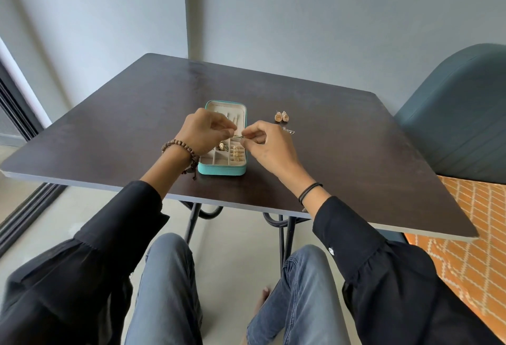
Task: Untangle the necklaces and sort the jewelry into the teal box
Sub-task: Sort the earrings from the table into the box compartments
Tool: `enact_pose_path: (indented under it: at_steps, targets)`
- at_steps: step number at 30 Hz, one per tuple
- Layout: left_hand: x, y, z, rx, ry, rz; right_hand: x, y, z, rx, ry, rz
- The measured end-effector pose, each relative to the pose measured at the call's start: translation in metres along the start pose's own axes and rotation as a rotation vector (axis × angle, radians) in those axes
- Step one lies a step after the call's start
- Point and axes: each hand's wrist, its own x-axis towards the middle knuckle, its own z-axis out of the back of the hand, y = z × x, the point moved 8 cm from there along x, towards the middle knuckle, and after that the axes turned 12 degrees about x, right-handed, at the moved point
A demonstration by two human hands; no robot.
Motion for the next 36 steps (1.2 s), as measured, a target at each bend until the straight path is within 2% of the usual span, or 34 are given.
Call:
enact_pose_path:
  at_steps: [11, 17, 23, 31, 36]
  targets:
    - [0.033, -0.06, -0.051, 0.033, 0.064, -0.051, 0.007, -0.051, 0.065, -0.031, -0.109, -0.1]
    - [0.057, -0.068, -0.091, 0.094, 0.006, 0.108, 0.028, -0.097, 0.09, -0.11, -0.132, -0.234]
    - [0.068, -0.069, -0.128, 0.09, -0.038, 0.207, 0.049, -0.115, 0.089, -0.104, -0.153, -0.15]
    - [0.082, -0.072, -0.142, 0.085, -0.083, 0.167, 0.06, -0.115, 0.077, -0.187, -0.07, -0.044]
    - [0.079, -0.068, -0.142, 0.084, -0.147, 0.159, 0.06, -0.116, 0.08, -0.167, -0.111, -0.009]
